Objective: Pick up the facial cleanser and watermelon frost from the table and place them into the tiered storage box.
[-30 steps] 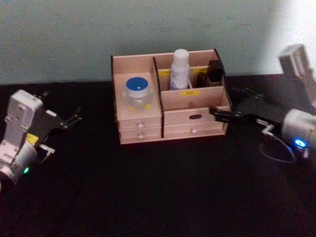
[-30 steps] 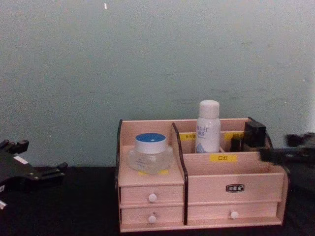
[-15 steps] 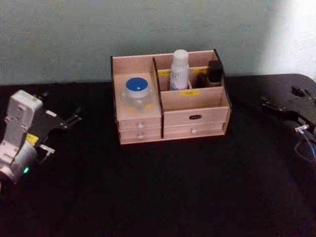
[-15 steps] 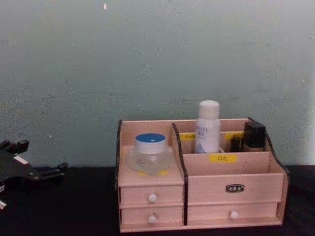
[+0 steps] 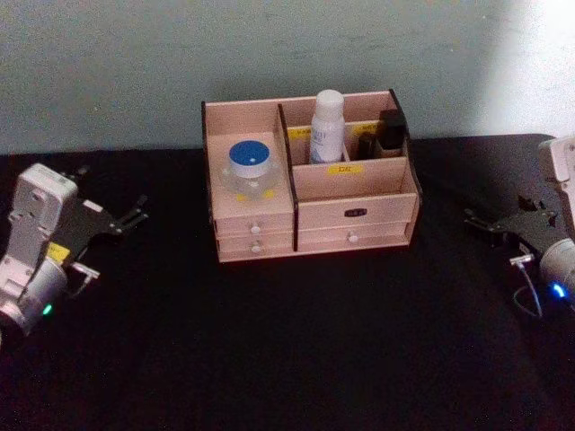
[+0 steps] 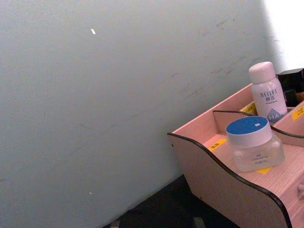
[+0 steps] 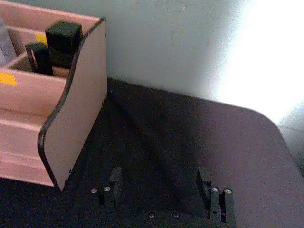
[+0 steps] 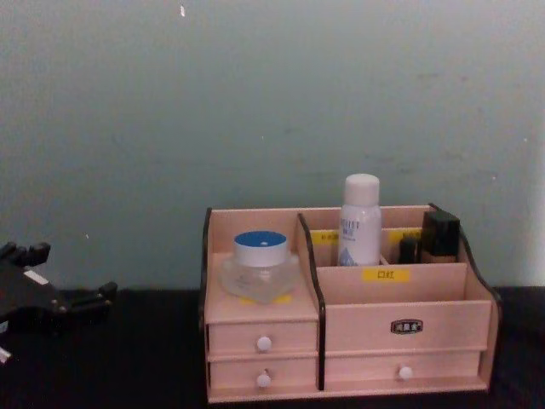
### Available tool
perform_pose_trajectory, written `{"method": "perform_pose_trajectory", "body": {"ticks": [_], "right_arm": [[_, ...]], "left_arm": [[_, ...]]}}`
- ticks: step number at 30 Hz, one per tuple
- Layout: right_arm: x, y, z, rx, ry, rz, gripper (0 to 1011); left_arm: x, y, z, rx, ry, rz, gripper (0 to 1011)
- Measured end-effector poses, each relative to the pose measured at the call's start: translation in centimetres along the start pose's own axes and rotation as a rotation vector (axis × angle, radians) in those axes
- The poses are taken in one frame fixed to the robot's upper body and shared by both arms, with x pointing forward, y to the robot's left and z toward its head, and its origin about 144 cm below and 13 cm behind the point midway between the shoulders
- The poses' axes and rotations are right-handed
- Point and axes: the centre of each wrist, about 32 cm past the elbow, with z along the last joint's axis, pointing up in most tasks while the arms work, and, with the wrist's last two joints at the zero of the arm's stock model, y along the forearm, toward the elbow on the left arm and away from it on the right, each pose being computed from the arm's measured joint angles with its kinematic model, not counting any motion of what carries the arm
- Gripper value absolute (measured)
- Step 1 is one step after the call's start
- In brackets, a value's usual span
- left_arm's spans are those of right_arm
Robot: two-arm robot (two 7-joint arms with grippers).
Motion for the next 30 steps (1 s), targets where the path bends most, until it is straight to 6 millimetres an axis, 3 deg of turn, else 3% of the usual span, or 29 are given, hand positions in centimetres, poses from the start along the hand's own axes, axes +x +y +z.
{"method": "perform_pose_trajectory", "body": {"ticks": [30], "right_arm": [[0.03, -0.04, 0.08, 0.002, -0.002, 0.004, 1003]], "left_arm": [[0.00, 0.00, 0.00, 0.000, 0.000, 0.000, 1001]]}}
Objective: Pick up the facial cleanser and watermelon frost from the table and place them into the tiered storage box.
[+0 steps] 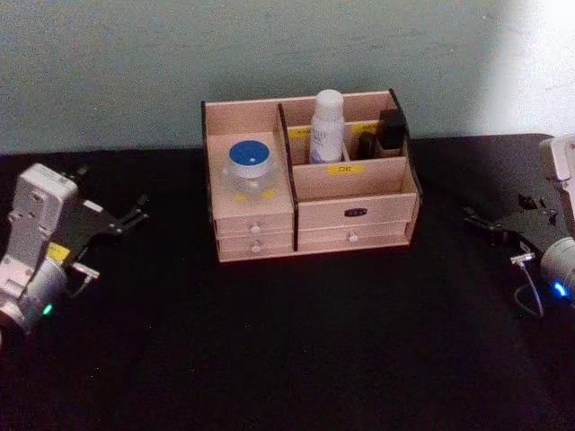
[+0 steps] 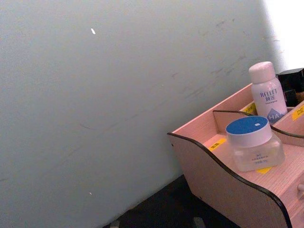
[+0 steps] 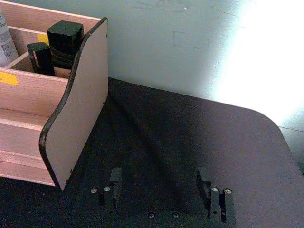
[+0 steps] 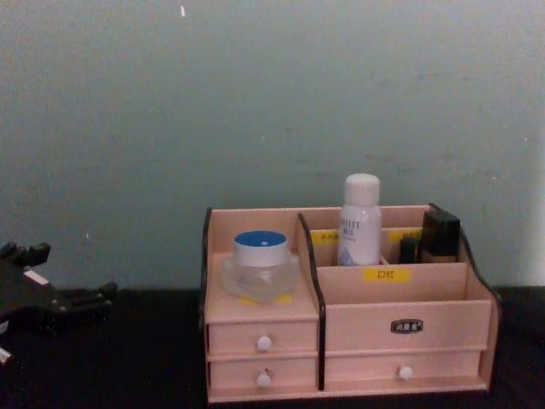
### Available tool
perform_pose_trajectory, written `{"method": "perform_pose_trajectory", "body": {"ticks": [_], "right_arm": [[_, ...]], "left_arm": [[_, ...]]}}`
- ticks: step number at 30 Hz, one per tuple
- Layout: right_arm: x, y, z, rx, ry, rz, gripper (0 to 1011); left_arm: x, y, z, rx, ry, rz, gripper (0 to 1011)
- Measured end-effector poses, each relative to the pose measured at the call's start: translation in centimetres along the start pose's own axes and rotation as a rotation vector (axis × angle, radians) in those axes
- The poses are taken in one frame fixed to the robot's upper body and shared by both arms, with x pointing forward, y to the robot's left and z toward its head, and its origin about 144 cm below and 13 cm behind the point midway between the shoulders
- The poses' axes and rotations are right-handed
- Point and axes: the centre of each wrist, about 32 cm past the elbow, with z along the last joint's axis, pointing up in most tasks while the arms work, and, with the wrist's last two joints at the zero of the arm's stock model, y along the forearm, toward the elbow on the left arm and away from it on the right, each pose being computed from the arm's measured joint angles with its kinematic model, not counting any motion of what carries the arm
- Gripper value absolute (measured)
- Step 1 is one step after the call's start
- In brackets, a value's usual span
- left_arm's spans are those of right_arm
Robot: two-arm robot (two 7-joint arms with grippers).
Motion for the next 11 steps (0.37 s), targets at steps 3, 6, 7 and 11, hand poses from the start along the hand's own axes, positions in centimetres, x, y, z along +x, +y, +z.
{"method": "perform_pose_trajectory", "body": {"ticks": [3, 6, 7, 11], "right_arm": [[0.00, 0.00, 0.01, 0.000, 0.000, 0.000, 1003], [0.01, -0.01, 0.02, 0.001, 0.000, 0.000, 1003], [0.01, -0.01, 0.02, 0.001, 0.000, 0.000, 1003], [0.01, -0.02, 0.03, 0.002, 0.000, 0.000, 1003]], "left_arm": [[0.00, 0.00, 0.00, 0.000, 0.000, 0.000, 1001], [0.00, 0.00, 0.00, 0.000, 0.000, 0.000, 1001], [0.00, 0.00, 0.00, 0.000, 0.000, 0.000, 1001], [0.00, 0.00, 0.00, 0.000, 0.000, 0.000, 1001]]}}
